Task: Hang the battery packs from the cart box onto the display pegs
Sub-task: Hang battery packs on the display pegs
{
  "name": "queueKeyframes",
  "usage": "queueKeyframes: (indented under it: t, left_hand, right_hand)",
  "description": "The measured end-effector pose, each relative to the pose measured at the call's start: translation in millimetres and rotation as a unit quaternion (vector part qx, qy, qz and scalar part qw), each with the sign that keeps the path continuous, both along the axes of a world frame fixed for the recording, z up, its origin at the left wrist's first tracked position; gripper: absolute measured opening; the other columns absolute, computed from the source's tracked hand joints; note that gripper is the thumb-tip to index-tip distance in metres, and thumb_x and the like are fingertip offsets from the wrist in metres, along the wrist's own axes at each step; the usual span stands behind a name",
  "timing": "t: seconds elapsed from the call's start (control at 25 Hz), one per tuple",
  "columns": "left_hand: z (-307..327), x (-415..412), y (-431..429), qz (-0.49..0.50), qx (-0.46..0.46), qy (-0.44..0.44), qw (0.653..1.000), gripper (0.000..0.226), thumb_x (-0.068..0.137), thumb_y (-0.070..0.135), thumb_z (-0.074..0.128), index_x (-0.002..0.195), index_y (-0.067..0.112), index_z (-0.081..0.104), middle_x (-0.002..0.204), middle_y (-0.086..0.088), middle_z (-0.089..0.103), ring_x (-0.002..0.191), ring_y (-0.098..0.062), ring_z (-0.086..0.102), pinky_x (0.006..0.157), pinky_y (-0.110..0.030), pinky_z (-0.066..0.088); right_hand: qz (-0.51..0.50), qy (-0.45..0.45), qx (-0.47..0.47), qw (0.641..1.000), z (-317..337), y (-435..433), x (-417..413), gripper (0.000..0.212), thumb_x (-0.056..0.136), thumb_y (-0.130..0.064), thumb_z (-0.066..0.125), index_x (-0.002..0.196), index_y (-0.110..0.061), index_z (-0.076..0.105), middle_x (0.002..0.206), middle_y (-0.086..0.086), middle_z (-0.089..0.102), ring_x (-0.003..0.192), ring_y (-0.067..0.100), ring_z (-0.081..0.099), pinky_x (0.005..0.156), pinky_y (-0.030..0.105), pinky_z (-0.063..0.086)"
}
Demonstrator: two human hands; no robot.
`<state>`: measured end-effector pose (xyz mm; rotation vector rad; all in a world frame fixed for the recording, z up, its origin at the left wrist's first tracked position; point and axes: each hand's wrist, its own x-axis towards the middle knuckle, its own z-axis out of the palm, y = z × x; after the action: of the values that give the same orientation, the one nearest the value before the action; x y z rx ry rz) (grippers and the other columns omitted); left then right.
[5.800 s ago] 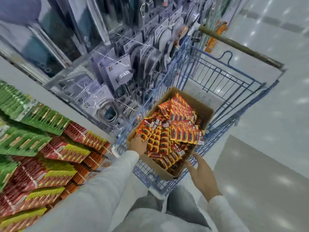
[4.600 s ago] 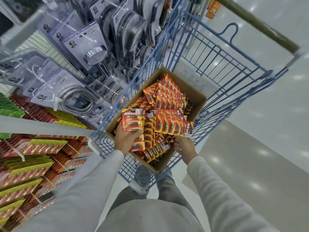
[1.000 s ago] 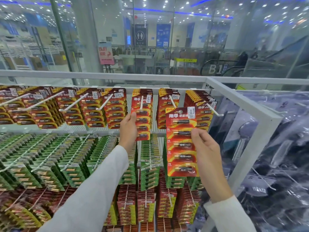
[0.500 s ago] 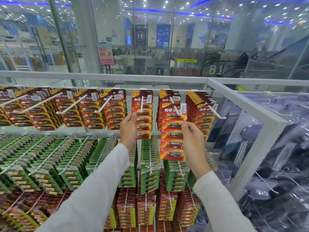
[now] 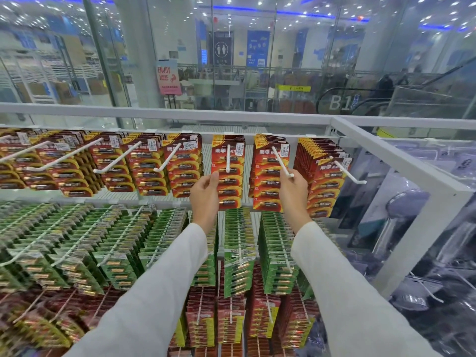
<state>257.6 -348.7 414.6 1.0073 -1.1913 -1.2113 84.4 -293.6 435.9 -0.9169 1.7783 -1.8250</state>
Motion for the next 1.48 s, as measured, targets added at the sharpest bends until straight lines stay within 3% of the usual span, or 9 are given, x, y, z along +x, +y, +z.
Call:
queueKeyframes:
  t: [0.2,0.32,0.6,0.76,0.88,0.96,1.08,1.24,1.48]
  left_hand:
    - [-11,12,-3,0.029,-0.04,-0.062,0.997,0.033,0.11,0.039,0.047,0.102,0.016,0.07,0.097,-0.005,0.075,0.09,-0.024,0.073,0.087,-0.053,0.06]
    - [-20,25,2,0.046,-0.04,-0.087,0.994,0.03,0.108,0.042,0.047,0.102,0.024,0.069,0.1,-0.001,0.073,0.098,-0.024,0.069,0.095,-0.055,0.056]
    - [-45,65,68,0.006,-0.086,-0.152,0.985,0.021,0.11,0.035,0.048,0.124,0.03,0.063,0.111,0.026,0.063,0.094,0.02,0.057,0.085,-0.014,0.046]
    - [-80,77,107,-0.049,-0.067,-0.158,0.984,0.022,0.109,0.034,0.049,0.125,0.034,0.064,0.117,0.025,0.067,0.091,0.024,0.057,0.081,-0.007,0.043]
    - [-101,82,136,-0.059,-0.087,-0.154,0.982,0.022,0.109,0.025,0.05,0.123,0.033,0.065,0.095,0.035,0.069,0.07,0.021,0.054,0.069,-0.001,0.042]
    - [-114,85,153,-0.064,-0.093,-0.15,0.982,0.024,0.109,0.02,0.051,0.125,0.031,0.066,0.1,0.039,0.068,0.085,0.02,0.059,0.08,-0.003,0.044]
    - [-137,80,176,-0.1,-0.045,-0.153,0.982,0.027,0.109,0.02,0.052,0.13,0.024,0.068,0.126,0.017,0.069,0.118,0.007,0.061,0.102,-0.026,0.046]
    - [-165,59,219,-0.163,-0.012,-0.187,0.969,0.023,0.108,0.026,0.053,0.127,0.027,0.066,0.12,0.017,0.068,0.101,0.023,0.058,0.095,-0.017,0.046]
    - [-229,2,303,-0.306,0.051,-0.244,0.919,0.026,0.107,0.018,0.056,0.129,0.026,0.066,0.127,0.009,0.068,0.116,-0.01,0.061,0.098,-0.028,0.045]
  right_hand:
    - [-0.033,0.03,-0.006,0.999,-14,-1,-1,0.024,0.107,-0.035,0.05,0.11,-0.017,0.066,0.081,-0.006,0.061,0.063,0.01,0.053,0.055,0.027,0.04]
    - [-0.048,0.054,0.004,0.997,-21,15,4,0.03,0.105,-0.031,0.054,0.132,-0.017,0.06,0.118,-0.005,0.066,0.102,0.014,0.063,0.078,0.027,0.05]
    - [-0.047,0.091,0.029,0.994,-52,104,27,0.028,0.106,-0.031,0.053,0.131,-0.023,0.059,0.127,-0.012,0.062,0.118,0.006,0.057,0.103,0.028,0.044]
    - [-0.071,0.075,0.077,0.992,-90,169,42,0.031,0.105,-0.036,0.053,0.134,-0.029,0.06,0.128,-0.021,0.061,0.118,-0.006,0.055,0.101,0.019,0.043]
    - [-0.098,0.066,0.122,0.985,-123,214,50,0.032,0.105,-0.039,0.053,0.134,-0.03,0.06,0.126,-0.02,0.062,0.113,-0.006,0.057,0.097,0.017,0.044]
    - [-0.116,0.045,0.147,0.981,-143,245,55,0.032,0.103,-0.041,0.054,0.133,-0.03,0.061,0.126,-0.02,0.064,0.114,-0.003,0.059,0.098,0.021,0.046]
    - [-0.142,0.023,0.181,0.973,-169,293,60,0.034,0.103,-0.045,0.054,0.132,-0.031,0.062,0.127,-0.022,0.063,0.115,-0.01,0.056,0.099,0.024,0.047]
    - [-0.195,0.006,0.219,0.956,-200,354,56,0.027,0.103,-0.039,0.056,0.128,-0.033,0.062,0.128,-0.019,0.063,0.119,-0.001,0.058,0.103,0.029,0.047]
    - [-0.266,-0.052,0.291,0.917,-251,459,32,0.038,0.103,-0.047,0.052,0.136,-0.03,0.059,0.137,-0.01,0.062,0.123,0.012,0.058,0.107,0.041,0.047]
